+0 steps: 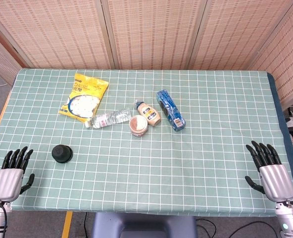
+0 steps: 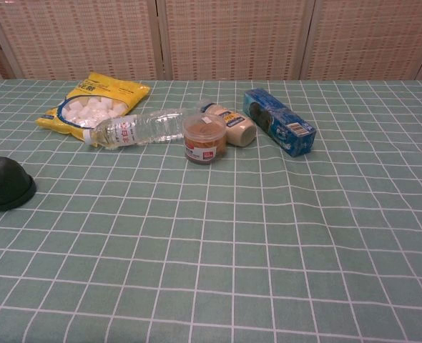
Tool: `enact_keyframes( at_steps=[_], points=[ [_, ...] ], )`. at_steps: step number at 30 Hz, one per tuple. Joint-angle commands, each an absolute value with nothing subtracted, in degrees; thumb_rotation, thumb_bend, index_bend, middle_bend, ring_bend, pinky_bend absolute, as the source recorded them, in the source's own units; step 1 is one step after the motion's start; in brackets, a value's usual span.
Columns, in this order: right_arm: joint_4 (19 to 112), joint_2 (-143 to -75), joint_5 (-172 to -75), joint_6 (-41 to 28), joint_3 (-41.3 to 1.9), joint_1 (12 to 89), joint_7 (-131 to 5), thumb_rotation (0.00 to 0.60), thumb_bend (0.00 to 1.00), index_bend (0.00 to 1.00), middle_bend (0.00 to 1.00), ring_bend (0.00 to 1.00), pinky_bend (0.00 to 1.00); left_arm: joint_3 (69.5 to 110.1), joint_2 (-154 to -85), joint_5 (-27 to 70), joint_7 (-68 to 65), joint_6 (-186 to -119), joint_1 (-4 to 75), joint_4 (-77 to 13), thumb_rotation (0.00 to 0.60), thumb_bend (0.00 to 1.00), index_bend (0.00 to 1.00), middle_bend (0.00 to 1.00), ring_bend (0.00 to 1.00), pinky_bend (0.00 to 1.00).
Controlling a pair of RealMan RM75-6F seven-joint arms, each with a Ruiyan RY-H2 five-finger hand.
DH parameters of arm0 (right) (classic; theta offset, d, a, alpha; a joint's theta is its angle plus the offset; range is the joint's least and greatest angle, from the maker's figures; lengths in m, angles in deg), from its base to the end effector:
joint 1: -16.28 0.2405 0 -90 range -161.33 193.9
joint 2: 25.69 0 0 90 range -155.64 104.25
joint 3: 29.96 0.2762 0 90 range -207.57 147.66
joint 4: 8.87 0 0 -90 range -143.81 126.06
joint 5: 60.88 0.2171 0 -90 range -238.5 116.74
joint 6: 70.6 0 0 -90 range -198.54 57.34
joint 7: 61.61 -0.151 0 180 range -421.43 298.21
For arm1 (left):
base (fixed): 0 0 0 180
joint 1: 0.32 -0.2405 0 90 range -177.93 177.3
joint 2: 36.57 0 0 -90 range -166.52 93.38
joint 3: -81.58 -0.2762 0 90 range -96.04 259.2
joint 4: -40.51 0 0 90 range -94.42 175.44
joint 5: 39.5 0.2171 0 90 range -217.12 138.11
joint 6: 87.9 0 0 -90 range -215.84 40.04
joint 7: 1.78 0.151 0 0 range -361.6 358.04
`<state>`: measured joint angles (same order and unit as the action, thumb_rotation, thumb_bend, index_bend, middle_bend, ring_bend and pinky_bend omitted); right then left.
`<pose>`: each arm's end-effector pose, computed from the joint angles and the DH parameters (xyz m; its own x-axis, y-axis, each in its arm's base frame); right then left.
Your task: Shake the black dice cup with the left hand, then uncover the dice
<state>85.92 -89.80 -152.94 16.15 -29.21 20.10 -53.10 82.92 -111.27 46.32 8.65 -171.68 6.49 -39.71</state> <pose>-0.3128 -0.1748 0.1504 0.4970 -0.0046 0.8678 -0.8636 -0.1008 0.4940 -0.3533 0.1983 0.1100 0.5791 0.0291 0.8147 0.8151 -0.0368 -0.5781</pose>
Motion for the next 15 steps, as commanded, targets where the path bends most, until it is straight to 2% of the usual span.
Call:
enact_keyframes(
  at_steps=[1, 7, 9, 11, 15],
  points=[
    [85.8, -89.9, -153.1, 16.2, -29.2, 20.1, -53.3, 0.6, 0.15, 0.0, 0.0, 0.0, 0.0, 82.6, -111.3, 46.9, 7.4, -171.4, 6.7, -39.9, 0.6, 0.43, 0.0, 0.0, 0.0, 0.04],
    [85.8, -90.1, -153.6, 16.4, -29.3, 20.1, -53.2, 0.6, 0.15, 0.0, 0.0, 0.0, 0.0, 82.1, -110.6, 47.4, 3.4, -168.4, 8.2, -40.9, 0.6, 0.42, 0.0, 0.0, 0.0, 0.06],
    [85.9, -90.2, -154.1, 16.4, -29.5, 20.1, -53.4, 0.6, 0.15, 0.0, 0.0, 0.0, 0.0, 82.5, -108.3, 48.0, 2.4, -163.5, 11.5, -43.0, 0.6, 0.42, 0.0, 0.0, 0.0, 0.07],
    [86.1, -89.9, -155.3, 16.5, -30.2, 20.1, -54.2, 0.6, 0.15, 0.0, 0.0, 0.0, 0.0, 83.3, -104.8, 47.4, 10.3, -157.5, 15.6, -49.7, 0.6, 0.41, 0.0, 0.0, 0.0, 0.07],
    [86.2, -89.7, -156.9, 16.2, -31.1, 20.2, -54.8, 0.6, 0.15, 0.0, 0.0, 0.0, 0.0, 86.0, -101.1, 40.0, 18.3, -148.2, 20.9, -59.1, 0.6, 0.4, 0.0, 0.0, 0.0, 0.07]
  ],
)
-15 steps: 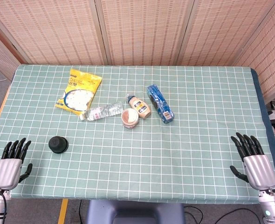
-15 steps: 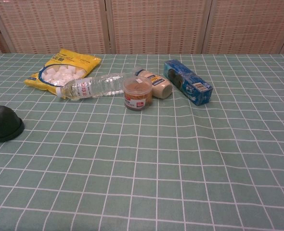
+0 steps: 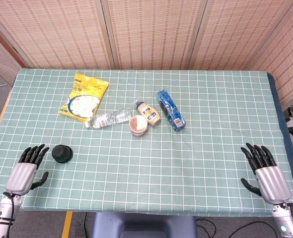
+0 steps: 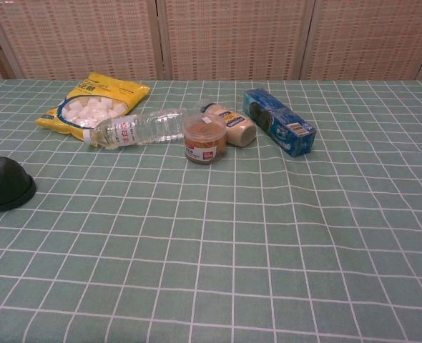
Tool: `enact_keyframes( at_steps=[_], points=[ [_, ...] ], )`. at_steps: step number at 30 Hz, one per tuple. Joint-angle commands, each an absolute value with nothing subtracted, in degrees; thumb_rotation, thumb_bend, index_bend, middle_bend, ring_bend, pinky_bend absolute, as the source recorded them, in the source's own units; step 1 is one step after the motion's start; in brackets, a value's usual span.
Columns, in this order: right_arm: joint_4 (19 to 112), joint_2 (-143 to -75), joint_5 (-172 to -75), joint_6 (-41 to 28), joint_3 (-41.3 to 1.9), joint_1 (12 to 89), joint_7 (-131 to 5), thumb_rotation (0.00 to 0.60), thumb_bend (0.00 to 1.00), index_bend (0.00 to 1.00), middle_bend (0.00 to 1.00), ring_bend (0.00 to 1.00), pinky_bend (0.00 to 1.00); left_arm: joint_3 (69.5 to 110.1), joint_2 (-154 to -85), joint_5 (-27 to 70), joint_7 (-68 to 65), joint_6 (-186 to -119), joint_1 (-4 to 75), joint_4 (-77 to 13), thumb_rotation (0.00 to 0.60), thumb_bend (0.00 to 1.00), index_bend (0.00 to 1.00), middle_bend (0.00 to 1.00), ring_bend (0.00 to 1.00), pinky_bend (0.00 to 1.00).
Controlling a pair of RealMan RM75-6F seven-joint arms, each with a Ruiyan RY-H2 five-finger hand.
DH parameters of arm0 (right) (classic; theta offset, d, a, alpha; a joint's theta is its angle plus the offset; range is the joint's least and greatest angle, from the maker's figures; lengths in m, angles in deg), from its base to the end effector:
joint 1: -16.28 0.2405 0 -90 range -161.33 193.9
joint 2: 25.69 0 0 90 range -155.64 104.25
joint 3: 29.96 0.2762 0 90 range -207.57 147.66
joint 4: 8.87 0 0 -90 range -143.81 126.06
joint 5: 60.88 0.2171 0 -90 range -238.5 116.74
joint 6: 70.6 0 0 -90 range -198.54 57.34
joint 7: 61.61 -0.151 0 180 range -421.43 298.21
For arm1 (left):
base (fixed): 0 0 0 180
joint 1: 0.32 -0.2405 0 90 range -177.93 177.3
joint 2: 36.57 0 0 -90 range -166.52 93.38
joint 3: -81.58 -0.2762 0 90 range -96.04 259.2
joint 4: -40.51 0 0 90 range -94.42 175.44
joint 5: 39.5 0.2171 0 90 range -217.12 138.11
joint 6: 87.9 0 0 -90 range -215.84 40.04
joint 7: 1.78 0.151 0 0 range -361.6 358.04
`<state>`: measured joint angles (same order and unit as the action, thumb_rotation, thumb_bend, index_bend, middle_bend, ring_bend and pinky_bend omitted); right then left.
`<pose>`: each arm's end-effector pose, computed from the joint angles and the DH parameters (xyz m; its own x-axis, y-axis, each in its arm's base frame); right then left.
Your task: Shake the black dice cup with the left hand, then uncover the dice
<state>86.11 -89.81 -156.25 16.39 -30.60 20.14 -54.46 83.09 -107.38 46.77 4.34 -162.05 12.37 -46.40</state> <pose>-0.3057 -0.1686 0.1443 0.4760 -0.0194 0.8793 -0.8697 -0.1587 0.4673 -0.3240 0.2284 0.0995 0.4916 0.1484 0.8581 0.8685 -0.1548 -0.4709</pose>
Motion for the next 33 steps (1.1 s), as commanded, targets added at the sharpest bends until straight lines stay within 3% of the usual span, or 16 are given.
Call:
enact_keyframes(
  at_steps=[1, 5, 9, 17, 25, 33],
  points=[
    [86.2, -89.5, -157.3, 16.0, -31.3, 20.3, -55.1, 0.6, 0.15, 0.0, 0.0, 0.0, 0.0, 87.1, -100.1, 36.7, 18.6, -144.8, 22.9, -60.7, 0.6, 0.4, 0.0, 0.0, 0.0, 0.06],
    [86.2, -88.9, -157.3, 15.4, -31.6, 20.6, -56.1, 0.6, 0.15, 0.0, 0.0, 0.0, 0.0, 90.1, -98.2, 25.8, 18.6, -135.9, 28.5, -62.3, 0.6, 0.4, 0.0, 0.0, 0.0, 0.06],
    [86.4, -88.4, -157.1, 15.7, -31.4, 20.5, -57.0, 0.6, 0.15, 0.0, 0.0, 0.0, 0.0, 90.0, -97.1, 15.1, 20.4, -130.0, 33.1, -62.4, 0.6, 0.38, 0.0, 0.0, 0.0, 0.06],
    [86.7, -87.6, -157.1, 14.4, -31.7, 21.0, -57.5, 0.6, 0.15, 0.0, 0.0, 0.0, 0.0, 88.3, -97.5, 4.3, 24.8, -129.5, 39.3, -62.3, 0.6, 0.36, 0.0, 0.0, 0.0, 0.05],
    [87.2, -86.7, -156.4, 14.3, -31.5, 21.0, -58.0, 0.6, 0.15, 0.0, 0.0, 0.0, 0.0, 84.0, -96.4, -8.2, 28.4, -123.8, 48.7, -62.5, 0.6, 0.36, 0.0, 0.0, 0.0, 0.05],
    [87.3, -86.0, -156.0, 13.8, -31.5, 21.1, -59.0, 0.6, 0.15, 0.0, 0.0, 0.0, 0.0, 79.3, -97.4, -14.3, 29.5, -123.3, 55.0, -60.9, 0.6, 0.36, 0.0, 0.0, 0.0, 0.06]
  ],
)
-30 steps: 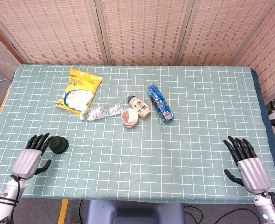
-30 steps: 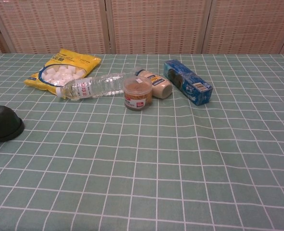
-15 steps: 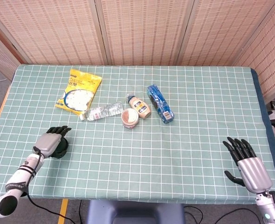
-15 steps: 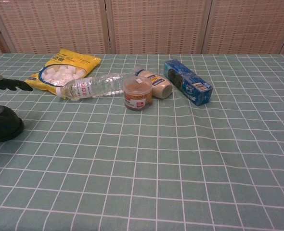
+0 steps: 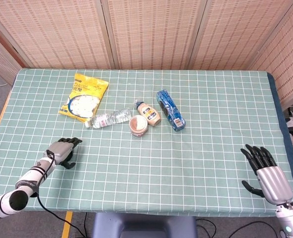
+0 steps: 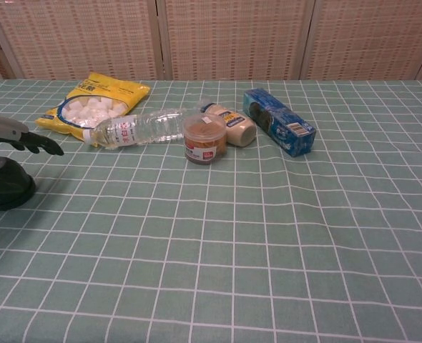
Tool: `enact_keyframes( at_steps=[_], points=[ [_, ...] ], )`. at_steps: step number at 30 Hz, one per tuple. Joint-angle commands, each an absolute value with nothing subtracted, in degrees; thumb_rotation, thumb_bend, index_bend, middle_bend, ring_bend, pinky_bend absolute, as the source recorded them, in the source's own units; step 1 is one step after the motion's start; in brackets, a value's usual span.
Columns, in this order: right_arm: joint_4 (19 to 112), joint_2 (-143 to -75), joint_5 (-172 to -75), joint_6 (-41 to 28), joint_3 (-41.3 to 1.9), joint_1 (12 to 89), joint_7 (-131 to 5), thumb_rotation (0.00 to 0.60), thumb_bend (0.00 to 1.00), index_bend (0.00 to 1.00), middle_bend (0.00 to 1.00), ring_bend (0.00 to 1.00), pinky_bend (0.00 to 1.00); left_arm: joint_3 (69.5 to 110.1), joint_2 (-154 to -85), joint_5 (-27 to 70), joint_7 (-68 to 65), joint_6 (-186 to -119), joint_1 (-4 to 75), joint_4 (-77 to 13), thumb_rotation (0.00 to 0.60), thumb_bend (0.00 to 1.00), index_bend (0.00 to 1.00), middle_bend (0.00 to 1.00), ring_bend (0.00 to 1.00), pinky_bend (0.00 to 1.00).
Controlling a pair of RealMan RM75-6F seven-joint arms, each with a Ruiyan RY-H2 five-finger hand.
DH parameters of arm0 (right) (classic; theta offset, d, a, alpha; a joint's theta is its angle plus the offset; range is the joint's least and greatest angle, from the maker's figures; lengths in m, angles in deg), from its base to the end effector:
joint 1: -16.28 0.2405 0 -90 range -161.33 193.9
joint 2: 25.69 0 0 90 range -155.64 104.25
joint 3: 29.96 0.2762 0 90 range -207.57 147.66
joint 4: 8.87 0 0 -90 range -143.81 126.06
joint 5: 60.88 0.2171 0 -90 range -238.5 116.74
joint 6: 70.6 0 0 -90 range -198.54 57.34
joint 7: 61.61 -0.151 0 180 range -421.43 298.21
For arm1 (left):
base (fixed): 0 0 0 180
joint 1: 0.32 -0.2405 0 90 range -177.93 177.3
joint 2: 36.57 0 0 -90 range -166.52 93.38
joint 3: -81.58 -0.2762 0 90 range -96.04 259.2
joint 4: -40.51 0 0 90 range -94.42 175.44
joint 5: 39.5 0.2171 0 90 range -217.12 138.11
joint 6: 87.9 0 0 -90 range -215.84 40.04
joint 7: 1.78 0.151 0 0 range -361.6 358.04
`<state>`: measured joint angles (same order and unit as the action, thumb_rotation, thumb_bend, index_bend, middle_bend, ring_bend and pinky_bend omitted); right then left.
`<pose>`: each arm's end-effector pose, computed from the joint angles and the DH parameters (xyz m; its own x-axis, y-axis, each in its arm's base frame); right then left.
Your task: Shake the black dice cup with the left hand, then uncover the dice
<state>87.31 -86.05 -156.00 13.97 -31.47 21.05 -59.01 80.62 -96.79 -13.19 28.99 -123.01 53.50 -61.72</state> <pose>-0.3087 -0.1699 0.1561 0.4519 -0.0790 0.8886 -0.8849 -0.1659 0.4353 -0.2198 0.3558 0.0759 0.4841 0.6538 0.5816 0.8404 -0.1624 -0.5170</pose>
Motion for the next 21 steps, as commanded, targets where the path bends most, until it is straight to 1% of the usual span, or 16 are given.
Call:
enact_keyframes(
  at_steps=[1, 9, 14, 21],
  points=[
    [87.4, -86.0, -156.0, 13.7, -31.5, 21.1, -59.0, 0.6, 0.15, 0.0, 0.0, 0.0, 0.0, 78.8, -97.7, -14.5, 29.8, -123.8, 55.4, -60.6, 0.6, 0.36, 0.0, 0.0, 0.0, 0.06],
    [87.5, -85.7, -155.9, 13.7, -31.5, 21.1, -59.2, 0.6, 0.15, 0.0, 0.0, 0.0, 0.0, 72.4, -100.0, -20.4, 34.7, -127.0, 60.3, -58.6, 0.6, 0.36, 0.0, 0.0, 0.0, 0.06],
    [87.4, -85.7, -156.5, 14.1, -31.5, 21.1, -60.3, 0.6, 0.15, 0.0, 0.0, 0.0, 0.0, 70.6, -100.7, -24.7, 34.7, -126.1, 62.3, -57.5, 0.6, 0.35, 0.0, 0.0, 0.0, 0.09],
    [86.8, -85.5, -157.0, 14.7, -31.7, 20.9, -61.6, 0.6, 0.15, 0.0, 0.0, 0.0, 0.0, 68.7, -101.6, -25.9, 34.6, -126.7, 63.9, -56.9, 0.6, 0.35, 0.0, 0.0, 0.0, 0.1]
  ],
)
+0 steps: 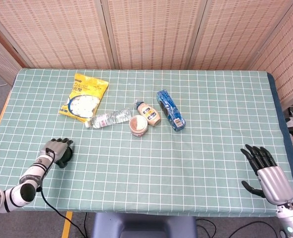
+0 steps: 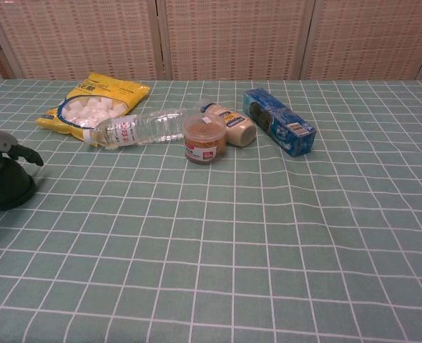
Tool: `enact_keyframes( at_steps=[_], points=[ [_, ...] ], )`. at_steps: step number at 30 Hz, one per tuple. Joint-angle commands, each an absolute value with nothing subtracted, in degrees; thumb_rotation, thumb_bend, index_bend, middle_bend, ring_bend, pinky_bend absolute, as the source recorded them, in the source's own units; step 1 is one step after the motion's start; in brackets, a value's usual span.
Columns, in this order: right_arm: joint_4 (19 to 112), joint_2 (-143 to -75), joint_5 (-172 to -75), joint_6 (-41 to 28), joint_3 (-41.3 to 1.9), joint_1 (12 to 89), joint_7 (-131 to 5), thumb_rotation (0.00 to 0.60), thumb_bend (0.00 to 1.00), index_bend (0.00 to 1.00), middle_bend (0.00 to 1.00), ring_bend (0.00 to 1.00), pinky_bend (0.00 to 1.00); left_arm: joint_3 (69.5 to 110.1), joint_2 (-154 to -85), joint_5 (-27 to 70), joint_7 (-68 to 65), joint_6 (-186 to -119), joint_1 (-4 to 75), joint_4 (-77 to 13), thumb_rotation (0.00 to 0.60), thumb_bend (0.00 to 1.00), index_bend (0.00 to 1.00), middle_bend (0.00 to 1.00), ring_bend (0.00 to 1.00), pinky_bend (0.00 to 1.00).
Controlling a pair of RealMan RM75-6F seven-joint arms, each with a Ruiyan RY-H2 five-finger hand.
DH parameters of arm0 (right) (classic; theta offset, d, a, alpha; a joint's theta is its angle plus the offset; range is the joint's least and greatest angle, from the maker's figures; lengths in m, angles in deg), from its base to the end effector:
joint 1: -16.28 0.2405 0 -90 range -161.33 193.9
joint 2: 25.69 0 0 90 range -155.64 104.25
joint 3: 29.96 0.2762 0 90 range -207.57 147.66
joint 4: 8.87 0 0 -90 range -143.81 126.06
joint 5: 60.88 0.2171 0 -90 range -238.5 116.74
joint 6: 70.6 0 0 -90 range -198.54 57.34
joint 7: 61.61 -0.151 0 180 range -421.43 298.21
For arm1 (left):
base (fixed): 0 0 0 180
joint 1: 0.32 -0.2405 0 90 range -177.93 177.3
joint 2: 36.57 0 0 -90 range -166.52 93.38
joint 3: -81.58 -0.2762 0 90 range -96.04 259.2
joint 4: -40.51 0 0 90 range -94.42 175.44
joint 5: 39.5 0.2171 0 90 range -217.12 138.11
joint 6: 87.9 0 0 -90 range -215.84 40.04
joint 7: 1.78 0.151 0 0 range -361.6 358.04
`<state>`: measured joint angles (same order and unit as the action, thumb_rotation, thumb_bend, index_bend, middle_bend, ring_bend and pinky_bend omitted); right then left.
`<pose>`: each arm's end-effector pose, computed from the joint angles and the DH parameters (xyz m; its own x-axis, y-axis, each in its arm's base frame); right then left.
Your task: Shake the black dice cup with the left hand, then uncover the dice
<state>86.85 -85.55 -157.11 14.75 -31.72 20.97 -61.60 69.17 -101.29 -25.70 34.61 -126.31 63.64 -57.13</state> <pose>-0.3083 -0.1684 0.1597 0.4264 -0.0764 0.9013 -0.8951 -0.1792 0.4083 -0.2387 0.3696 0.0693 0.5595 0.6834 0.4690 0.7290 -0.1366 -0.6707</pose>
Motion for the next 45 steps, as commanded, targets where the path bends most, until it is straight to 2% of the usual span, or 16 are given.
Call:
enact_keyframes(
  at_steps=[1, 6, 12, 22, 30, 32, 36, 45],
  points=[
    [86.9, -85.5, -156.9, 14.6, -31.8, 20.9, -61.6, 0.6, 0.15, 0.0, 0.0, 0.0, 0.0, 68.4, -101.7, -25.8, 34.7, -126.9, 63.9, -56.7, 0.6, 0.35, 0.0, 0.0, 0.0, 0.11],
    [87.1, -85.4, -156.9, 14.6, -31.7, 20.9, -61.4, 0.6, 0.15, 0.0, 0.0, 0.0, 0.0, 67.8, -101.9, -26.4, 33.7, -126.6, 64.3, -56.4, 0.6, 0.35, 0.0, 0.0, 0.0, 0.12],
    [87.0, -85.6, -157.0, 14.7, -31.8, 20.8, -61.2, 0.6, 0.15, 0.0, 0.0, 0.0, 0.0, 66.9, -102.5, -26.6, 33.4, -125.5, 65.3, -55.4, 0.6, 0.35, 0.06, 0.0, 0.0, 0.16],
    [86.9, -85.7, -156.9, 14.6, -31.7, 20.8, -61.1, 0.6, 0.15, 0.0, 0.0, 0.0, 0.0, 64.8, -104.1, -29.0, 33.8, -125.6, 67.5, -54.1, 0.6, 0.36, 0.11, 0.03, 0.0, 0.19],
    [87.0, -85.6, -157.0, 14.9, -31.7, 20.7, -61.3, 0.6, 0.15, 0.0, 0.0, 0.0, 0.0, 63.2, -104.4, -30.6, 33.7, -125.8, 68.5, -54.2, 0.6, 0.36, 0.19, 0.1, 0.08, 0.29],
    [87.0, -85.6, -157.1, 15.0, -31.7, 20.7, -61.5, 0.6, 0.15, 0.0, 0.0, 0.0, 0.0, 62.9, -104.5, -30.5, 33.7, -126.2, 68.6, -54.3, 0.6, 0.35, 0.19, 0.12, 0.1, 0.31],
    [86.7, -85.9, -156.6, 15.3, -31.3, 20.6, -60.8, 0.6, 0.15, 0.0, 0.0, 0.0, 0.0, 62.6, -104.5, -29.8, 33.5, -127.1, 68.4, -54.7, 0.6, 0.36, 0.11, 0.12, 0.11, 0.34],
    [86.9, -85.7, -157.1, 15.3, -31.7, 20.6, -61.8, 0.6, 0.15, 0.0, 0.0, 0.0, 0.0, 61.4, -104.3, -28.7, 34.0, -129.2, 67.8, -55.7, 0.6, 0.35, 0.12, 0.11, 0.12, 0.38]
  ],
)
